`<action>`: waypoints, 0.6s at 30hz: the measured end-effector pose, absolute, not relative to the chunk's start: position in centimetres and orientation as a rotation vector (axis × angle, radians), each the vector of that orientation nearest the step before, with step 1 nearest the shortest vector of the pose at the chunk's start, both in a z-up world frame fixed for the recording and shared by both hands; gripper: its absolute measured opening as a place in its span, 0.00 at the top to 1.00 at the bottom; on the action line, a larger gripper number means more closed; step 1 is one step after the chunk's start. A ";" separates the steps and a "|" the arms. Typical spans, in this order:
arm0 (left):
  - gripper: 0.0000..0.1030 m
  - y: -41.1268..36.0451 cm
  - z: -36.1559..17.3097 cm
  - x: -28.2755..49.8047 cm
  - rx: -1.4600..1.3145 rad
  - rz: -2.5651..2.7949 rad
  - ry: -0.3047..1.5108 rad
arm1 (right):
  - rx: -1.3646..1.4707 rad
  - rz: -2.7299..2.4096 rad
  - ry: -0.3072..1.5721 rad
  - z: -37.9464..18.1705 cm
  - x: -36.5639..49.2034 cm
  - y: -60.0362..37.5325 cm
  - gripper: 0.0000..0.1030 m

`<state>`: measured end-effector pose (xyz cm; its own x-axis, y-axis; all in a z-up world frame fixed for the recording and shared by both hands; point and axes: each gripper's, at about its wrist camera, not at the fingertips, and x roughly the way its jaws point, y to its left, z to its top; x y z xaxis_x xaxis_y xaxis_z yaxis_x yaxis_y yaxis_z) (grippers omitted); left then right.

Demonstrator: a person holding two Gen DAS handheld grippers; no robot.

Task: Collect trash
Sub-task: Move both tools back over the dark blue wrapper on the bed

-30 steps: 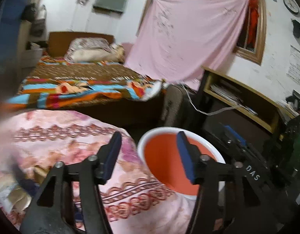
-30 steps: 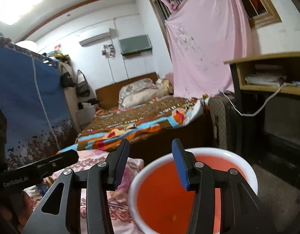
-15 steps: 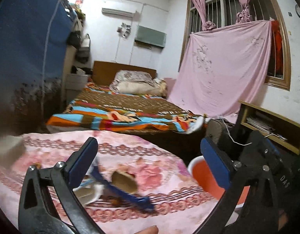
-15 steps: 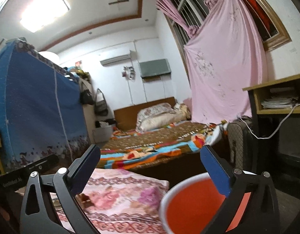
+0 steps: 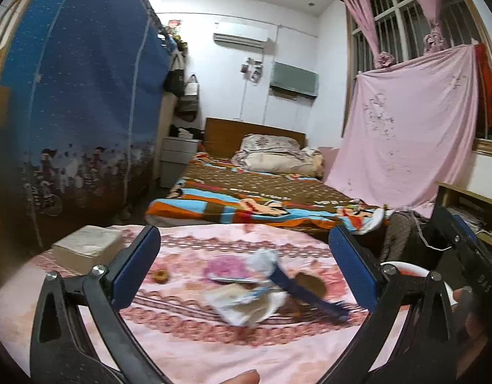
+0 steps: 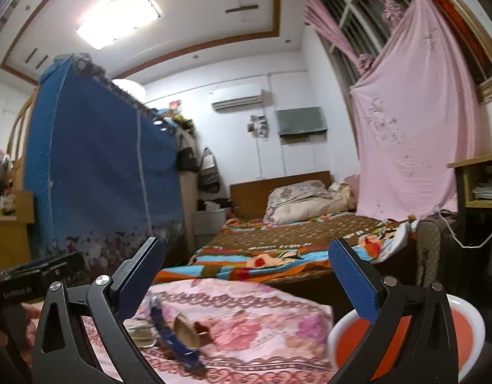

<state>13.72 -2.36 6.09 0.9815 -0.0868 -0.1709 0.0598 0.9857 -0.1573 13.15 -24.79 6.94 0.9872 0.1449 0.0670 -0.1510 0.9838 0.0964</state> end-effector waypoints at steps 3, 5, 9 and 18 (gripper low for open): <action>0.11 -1.2 5.7 13.6 -0.146 -0.041 0.180 | 0.074 0.189 -0.044 6.7 13.4 -23.4 0.00; 0.11 -0.4 5.3 13.4 -0.142 -0.028 0.184 | 0.053 0.210 -0.024 6.4 13.7 -22.5 0.00; 0.11 0.4 4.1 13.7 -0.142 -0.024 0.227 | -0.002 0.239 0.034 5.8 14.5 -20.7 0.00; 0.11 0.3 2.9 15.6 -0.152 -0.075 0.361 | -0.042 0.280 0.263 4.7 17.8 -19.6 0.00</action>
<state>15.59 0.33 2.87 0.9328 -0.1002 -0.3461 0.0459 0.9858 -0.1618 17.76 -19.57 4.66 0.9272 0.2678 -0.2620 -0.2788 0.9604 -0.0048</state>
